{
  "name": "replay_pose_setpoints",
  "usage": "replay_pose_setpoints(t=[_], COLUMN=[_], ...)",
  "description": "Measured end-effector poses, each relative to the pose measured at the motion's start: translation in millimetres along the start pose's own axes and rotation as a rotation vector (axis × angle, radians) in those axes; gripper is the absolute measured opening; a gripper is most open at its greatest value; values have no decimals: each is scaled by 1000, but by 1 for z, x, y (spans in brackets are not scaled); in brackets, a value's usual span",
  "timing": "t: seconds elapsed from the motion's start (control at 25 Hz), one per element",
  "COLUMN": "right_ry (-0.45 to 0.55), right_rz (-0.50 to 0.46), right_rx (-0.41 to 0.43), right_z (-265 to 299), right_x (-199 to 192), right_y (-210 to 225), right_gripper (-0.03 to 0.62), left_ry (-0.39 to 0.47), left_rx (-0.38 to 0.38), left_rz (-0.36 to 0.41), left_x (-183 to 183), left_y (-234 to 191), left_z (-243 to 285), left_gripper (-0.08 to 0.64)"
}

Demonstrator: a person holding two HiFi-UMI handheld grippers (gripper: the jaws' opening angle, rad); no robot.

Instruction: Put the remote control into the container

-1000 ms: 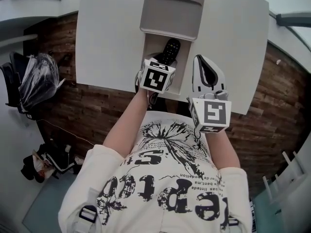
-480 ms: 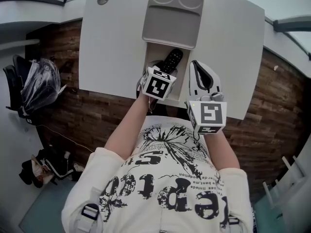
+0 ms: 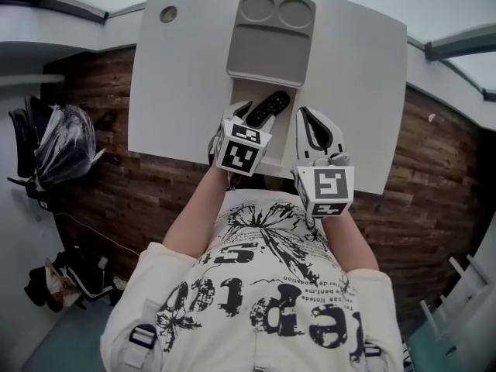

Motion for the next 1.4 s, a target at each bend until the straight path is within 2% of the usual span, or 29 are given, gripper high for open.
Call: replay_pose_setpoints(t=[0.12, 0.24, 0.28, 0.44, 0.52, 0.68, 0.84, 1.08, 1.4], right_ry=[28, 57, 68, 118, 148, 251, 328, 369, 339], right_rz=[-11, -20, -23, -50, -63, -76, -102, -126, -93], right_rx=[-8, -22, -26, -50, -64, -71, -101, -125, -117], right_z=[-4, -8, -9, -12, -13, -25, -35, -40, -31], right_x=[8, 19, 23, 44, 56, 82, 100, 114, 107], right_y=[0, 1, 2, 6, 8, 10, 15, 19, 18], right_gripper=[4, 3, 4, 5, 5, 4, 3, 3, 3], left_ry=[140, 220, 249, 404, 490, 699, 861, 950, 930], left_rx=[74, 96, 102, 143, 120, 48, 66, 122, 109], left_rz=[2, 30, 41, 81, 87, 38, 85, 179, 166], left_x=[24, 39, 47, 89, 112, 154, 183, 194, 181], left_y=[-7, -5, -4, -3, 1, 8, 5, -6, -12], left_z=[-14, -27, -34, -66, -81, -122, -164, -193, -186], left_gripper=[241, 238, 218, 9, 9, 9, 9, 9, 9])
Point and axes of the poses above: the fingertips, and each gripper's own axes: z forward along the fingers, y to its right, x out of its top, the point moved 1 cm from there along -z, backward along the fingers, and after that the axes turned 8 degrees about y, right-handed, at the moved point
